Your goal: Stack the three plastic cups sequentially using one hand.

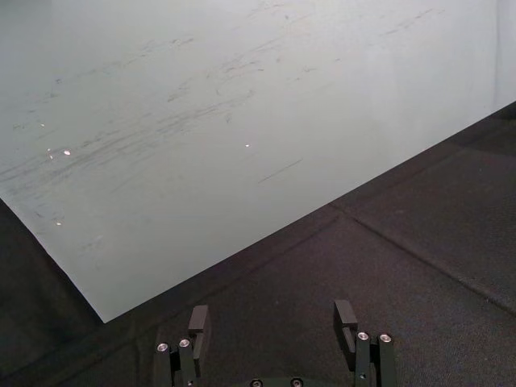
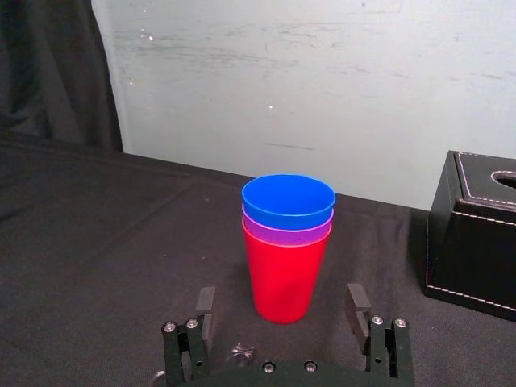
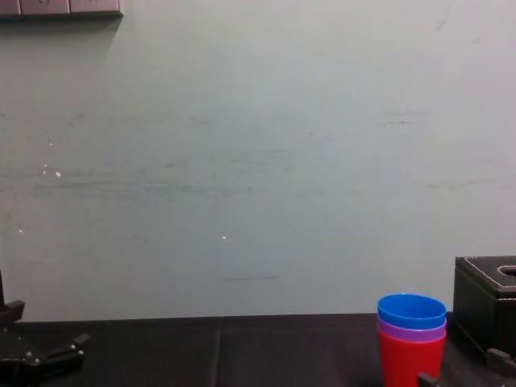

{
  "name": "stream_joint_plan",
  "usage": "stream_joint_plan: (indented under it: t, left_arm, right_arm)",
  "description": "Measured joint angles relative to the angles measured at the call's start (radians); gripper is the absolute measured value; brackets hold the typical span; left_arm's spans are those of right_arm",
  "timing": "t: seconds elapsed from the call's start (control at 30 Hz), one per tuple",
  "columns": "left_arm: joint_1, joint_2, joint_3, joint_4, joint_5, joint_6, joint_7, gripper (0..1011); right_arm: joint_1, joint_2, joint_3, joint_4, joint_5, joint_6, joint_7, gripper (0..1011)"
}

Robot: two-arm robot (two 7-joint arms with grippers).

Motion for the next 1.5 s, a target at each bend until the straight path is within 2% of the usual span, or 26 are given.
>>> stream_joint_plan:
  t: [1.5]
  left_arm:
    - [0.0, 0.0, 0.0, 0.0, 0.0, 0.0, 0.0, 1005]
  right_arm:
    - [-0.001, 0.001, 0.0, -0.005, 0.003, 0.005, -0.004, 1003]
